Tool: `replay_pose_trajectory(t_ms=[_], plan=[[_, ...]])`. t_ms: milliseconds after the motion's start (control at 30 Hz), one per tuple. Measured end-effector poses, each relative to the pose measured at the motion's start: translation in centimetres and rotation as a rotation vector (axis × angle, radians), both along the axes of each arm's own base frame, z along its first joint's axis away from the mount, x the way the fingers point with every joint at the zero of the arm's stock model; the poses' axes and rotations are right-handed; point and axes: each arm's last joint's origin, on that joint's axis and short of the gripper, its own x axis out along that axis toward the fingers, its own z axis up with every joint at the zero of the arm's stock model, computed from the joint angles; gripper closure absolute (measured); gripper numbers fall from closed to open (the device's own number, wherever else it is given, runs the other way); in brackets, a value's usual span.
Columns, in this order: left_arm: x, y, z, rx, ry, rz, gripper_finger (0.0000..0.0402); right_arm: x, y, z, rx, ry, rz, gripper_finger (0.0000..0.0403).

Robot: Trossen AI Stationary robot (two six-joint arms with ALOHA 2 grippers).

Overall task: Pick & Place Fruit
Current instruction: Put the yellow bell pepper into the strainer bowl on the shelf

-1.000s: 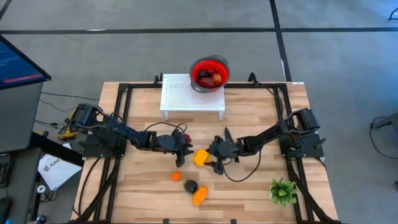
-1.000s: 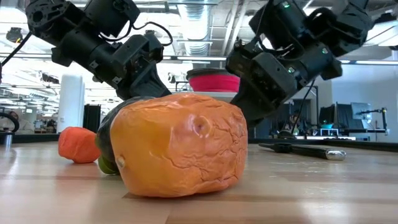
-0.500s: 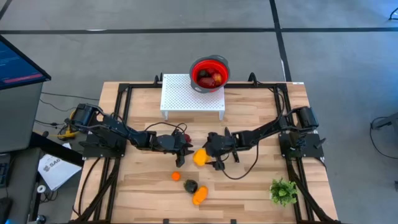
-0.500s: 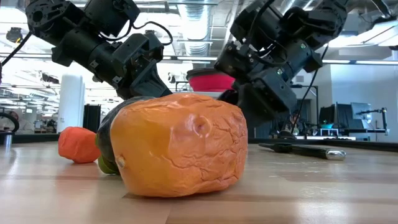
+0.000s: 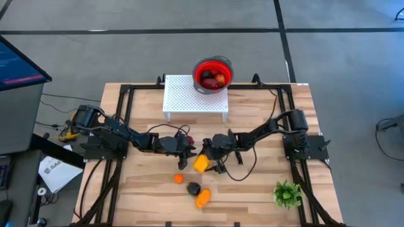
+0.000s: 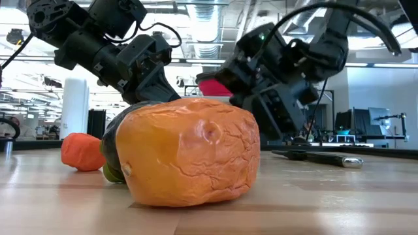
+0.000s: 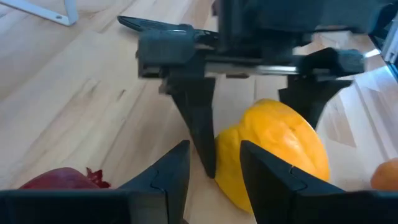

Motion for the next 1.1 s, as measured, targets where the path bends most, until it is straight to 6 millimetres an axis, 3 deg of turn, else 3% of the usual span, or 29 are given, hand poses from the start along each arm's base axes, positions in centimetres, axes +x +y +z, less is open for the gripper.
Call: replay_pose_trajectory(t_ms=[167,300,500,700,900,1000,1100], plan=[[0.0,0.0,0.0,-0.003,0.001,-0.007,0.0266,0.1,0.0,-1.0,0.056,0.015,-0.008,0.0040],[-0.1,0.0,-0.1,-0.003,0.003,-0.007,0.0266,-0.4,0.2,-1.2,0.097,0.014,-0.034,0.0078],[-0.4,-0.1,-0.5,-0.022,0.023,-0.046,0.0266,-1.6,1.6,-0.7,0.097,0.021,-0.140,0.0108],[-0.6,-1.4,0.3,0.037,-0.017,-0.149,0.0266,-3.3,2.9,2.2,0.035,0.051,-0.400,0.0098],[-0.1,-2.4,2.6,0.209,-0.232,-0.254,0.0262,-4.1,3.5,6.1,0.066,0.093,-0.601,0.0098],[0.1,-2.5,3.8,0.328,-0.358,-0.316,0.0236,-3.9,3.4,6.7,0.098,0.116,-0.636,0.0098],[0.2,-2.3,4.2,0.433,-0.397,-0.345,0.0185,-3.5,3.5,7.3,0.109,0.089,-0.658,0.0097]])
